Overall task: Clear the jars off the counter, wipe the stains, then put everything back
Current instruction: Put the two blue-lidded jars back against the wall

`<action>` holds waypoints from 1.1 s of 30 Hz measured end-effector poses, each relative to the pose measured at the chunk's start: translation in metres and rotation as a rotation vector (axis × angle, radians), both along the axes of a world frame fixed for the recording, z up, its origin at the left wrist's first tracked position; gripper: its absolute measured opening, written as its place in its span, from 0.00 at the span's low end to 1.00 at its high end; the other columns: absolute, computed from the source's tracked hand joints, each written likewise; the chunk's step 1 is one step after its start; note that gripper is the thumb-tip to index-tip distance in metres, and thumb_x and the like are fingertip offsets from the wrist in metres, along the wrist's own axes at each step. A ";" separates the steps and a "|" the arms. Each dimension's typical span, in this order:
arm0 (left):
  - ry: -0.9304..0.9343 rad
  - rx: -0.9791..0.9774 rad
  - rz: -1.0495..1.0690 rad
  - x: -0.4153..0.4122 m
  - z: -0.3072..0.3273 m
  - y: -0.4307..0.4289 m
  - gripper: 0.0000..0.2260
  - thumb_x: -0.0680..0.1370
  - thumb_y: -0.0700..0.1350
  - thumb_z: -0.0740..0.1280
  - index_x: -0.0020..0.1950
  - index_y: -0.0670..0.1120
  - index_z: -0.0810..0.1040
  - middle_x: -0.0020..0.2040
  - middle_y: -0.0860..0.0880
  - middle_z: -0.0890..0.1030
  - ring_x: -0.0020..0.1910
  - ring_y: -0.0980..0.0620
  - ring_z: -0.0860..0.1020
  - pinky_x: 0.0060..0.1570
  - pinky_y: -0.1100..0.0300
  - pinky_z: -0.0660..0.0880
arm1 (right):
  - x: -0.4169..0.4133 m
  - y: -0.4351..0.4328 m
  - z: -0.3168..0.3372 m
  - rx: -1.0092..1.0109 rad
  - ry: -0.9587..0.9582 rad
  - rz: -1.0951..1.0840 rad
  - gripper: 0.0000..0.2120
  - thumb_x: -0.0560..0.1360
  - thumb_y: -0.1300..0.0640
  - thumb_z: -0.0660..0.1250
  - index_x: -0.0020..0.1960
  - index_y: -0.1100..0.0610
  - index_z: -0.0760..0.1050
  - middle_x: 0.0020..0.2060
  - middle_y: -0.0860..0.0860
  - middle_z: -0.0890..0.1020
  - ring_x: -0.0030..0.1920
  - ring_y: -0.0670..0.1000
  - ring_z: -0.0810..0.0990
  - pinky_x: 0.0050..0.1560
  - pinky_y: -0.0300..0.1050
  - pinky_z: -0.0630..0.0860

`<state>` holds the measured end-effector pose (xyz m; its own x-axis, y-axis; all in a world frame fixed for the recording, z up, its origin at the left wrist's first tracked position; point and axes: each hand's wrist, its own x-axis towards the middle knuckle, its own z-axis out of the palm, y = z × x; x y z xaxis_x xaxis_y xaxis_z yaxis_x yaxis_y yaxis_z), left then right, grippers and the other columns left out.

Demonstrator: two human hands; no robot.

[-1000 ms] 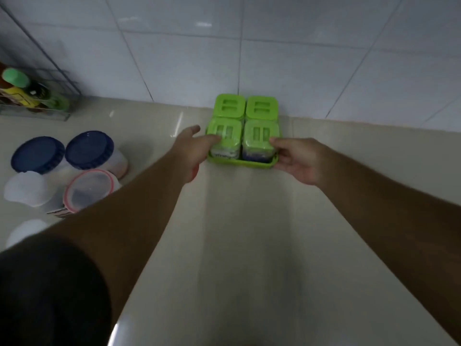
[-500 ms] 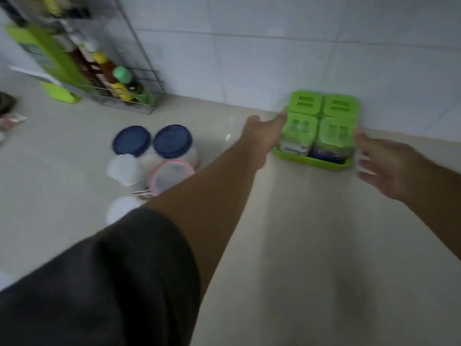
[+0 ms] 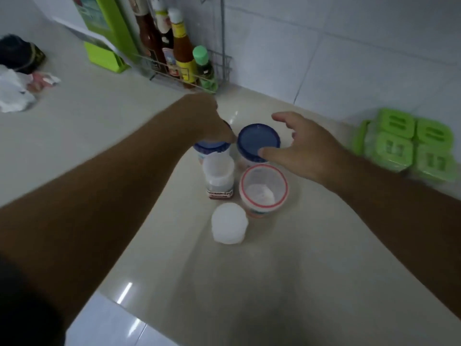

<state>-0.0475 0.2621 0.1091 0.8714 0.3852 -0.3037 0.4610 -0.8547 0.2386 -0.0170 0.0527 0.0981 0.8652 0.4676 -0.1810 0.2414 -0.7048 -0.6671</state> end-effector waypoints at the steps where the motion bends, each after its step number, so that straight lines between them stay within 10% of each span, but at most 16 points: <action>1: 0.034 -0.003 -0.029 0.004 -0.008 0.004 0.39 0.60 0.65 0.76 0.65 0.47 0.74 0.58 0.46 0.79 0.51 0.45 0.77 0.44 0.55 0.72 | 0.006 0.017 -0.002 -0.064 -0.025 0.044 0.42 0.67 0.46 0.78 0.77 0.46 0.64 0.72 0.49 0.72 0.67 0.51 0.74 0.55 0.41 0.68; 7: -0.041 -0.052 -0.088 0.010 -0.036 0.020 0.39 0.54 0.61 0.77 0.59 0.49 0.70 0.53 0.48 0.76 0.48 0.46 0.74 0.39 0.55 0.73 | 0.022 0.053 -0.016 -0.368 -0.070 0.130 0.42 0.63 0.50 0.82 0.73 0.56 0.70 0.69 0.54 0.76 0.67 0.56 0.75 0.58 0.43 0.69; 16: -0.387 -0.081 -0.066 0.004 0.047 -0.003 0.37 0.58 0.62 0.75 0.64 0.54 0.73 0.53 0.53 0.74 0.48 0.48 0.75 0.35 0.60 0.73 | 0.032 -0.033 0.037 -0.108 -0.280 -0.118 0.35 0.59 0.43 0.79 0.65 0.48 0.77 0.54 0.44 0.81 0.52 0.48 0.79 0.45 0.38 0.72; 33: -0.396 -0.273 -0.501 0.072 0.052 -0.379 0.36 0.56 0.64 0.73 0.63 0.57 0.74 0.50 0.59 0.76 0.42 0.64 0.74 0.34 0.70 0.67 | 0.049 -0.424 0.041 -0.236 -0.206 -0.362 0.30 0.63 0.46 0.79 0.63 0.48 0.78 0.50 0.47 0.81 0.48 0.51 0.79 0.43 0.44 0.74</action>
<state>0.0248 -0.1172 0.1610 0.9896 -0.1369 0.0447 -0.1391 -0.8274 0.5441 0.0324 -0.3709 0.1394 0.9939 0.0961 -0.0537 0.0626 -0.8944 -0.4429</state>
